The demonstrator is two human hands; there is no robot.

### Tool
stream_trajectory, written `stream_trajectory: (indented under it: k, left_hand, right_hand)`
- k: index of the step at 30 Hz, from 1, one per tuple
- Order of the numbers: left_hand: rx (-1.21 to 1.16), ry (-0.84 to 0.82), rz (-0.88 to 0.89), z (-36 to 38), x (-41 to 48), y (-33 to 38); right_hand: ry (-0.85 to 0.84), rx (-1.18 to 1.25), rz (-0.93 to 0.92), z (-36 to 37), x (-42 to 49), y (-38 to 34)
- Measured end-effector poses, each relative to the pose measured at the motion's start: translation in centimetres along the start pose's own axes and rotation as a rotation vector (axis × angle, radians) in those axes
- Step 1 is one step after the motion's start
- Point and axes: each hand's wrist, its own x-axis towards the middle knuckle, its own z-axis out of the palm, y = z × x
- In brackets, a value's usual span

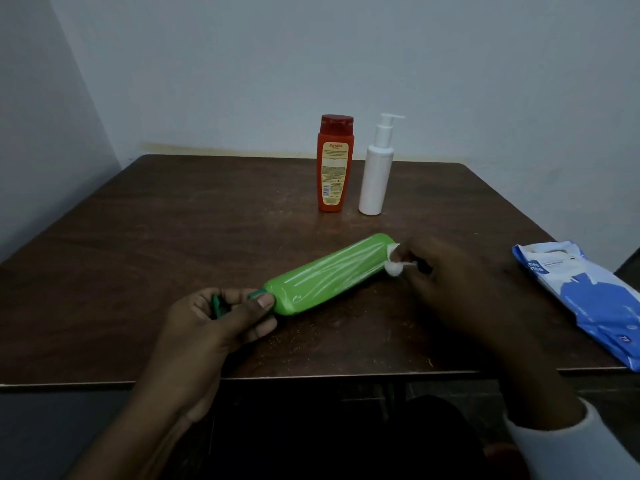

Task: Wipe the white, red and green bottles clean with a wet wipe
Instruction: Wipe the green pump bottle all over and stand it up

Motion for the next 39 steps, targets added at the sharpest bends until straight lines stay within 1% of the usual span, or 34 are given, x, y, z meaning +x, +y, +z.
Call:
stream_trajectory:
  k: [4, 6, 8, 11, 13, 16, 17, 19, 23, 25, 28, 31, 33, 34, 36, 39]
  left_hand:
    - [-0.006, -0.017, -0.006, -0.1, 0.0, 0.0]
    - [-0.003, -0.014, -0.004, 0.0, 0.1, 0.0]
    - [-0.003, -0.004, 0.001, -0.1, 0.1, 0.0]
    - [-0.016, 0.009, 0.013, -0.2, 0.1, 0.1]
    - [-0.022, 0.01, 0.013, -0.2, 0.1, 0.1]
    - [-0.019, -0.001, 0.008, -0.3, 0.1, 0.1]
    - [-0.017, -0.006, 0.002, -0.3, 0.1, 0.1]
    - [-0.02, -0.011, -0.009, -0.4, 0.1, 0.0]
    - [0.009, -0.03, -0.011, -0.5, 0.2, -0.2]
    - [0.012, -0.039, -0.006, -0.4, 0.2, -0.2]
    - [0.014, -0.044, 0.001, -0.4, 0.2, -0.1]
    - [0.018, -0.041, 0.002, -0.5, 0.2, -0.1]
    - [0.023, -0.04, 0.012, -0.4, 0.1, -0.1]
    - [0.027, -0.037, 0.018, -0.4, 0.0, 0.0]
    - [0.029, -0.036, 0.023, -0.3, -0.1, 0.0]
    - [0.043, -0.051, 0.03, -0.2, -0.2, 0.1]
  right_hand:
    - [0.184, 0.098, -0.001, 2.1, -1.2, -1.7]
    - [0.216, 0.076, -0.057, 3.3, -1.6, -3.2]
    - [0.246, 0.03, -0.151, 4.5, -2.0, -4.9]
    - [0.206, -0.003, -0.221, 5.7, -3.1, -7.7]
    - [0.161, 0.021, -0.307, 5.8, -3.7, -9.0]
    - [0.094, 0.005, -0.461, 5.1, -3.9, -9.3]
    - [0.083, -0.029, -0.477, 4.8, -3.6, -8.7]
    - [0.097, -0.101, -0.423, 4.2, -2.7, -6.8]
    - [0.216, -0.171, -0.12, 3.3, -1.4, -2.1]
    - [0.267, -0.153, -0.07, 3.7, -1.1, -1.7]
    - [0.271, -0.11, -0.158, 4.8, -1.6, -4.3]
    - [0.18, -0.035, -0.361, 5.2, -3.1, -7.7]
    - [0.115, 0.004, -0.494, 5.1, -3.6, -8.7]
    - [0.093, 0.006, -0.531, 4.9, -3.6, -8.8]
    - [0.074, -0.023, -0.524, 4.6, -3.0, -7.9]
    - [0.128, -0.104, -0.36, 3.7, -1.7, -5.0]
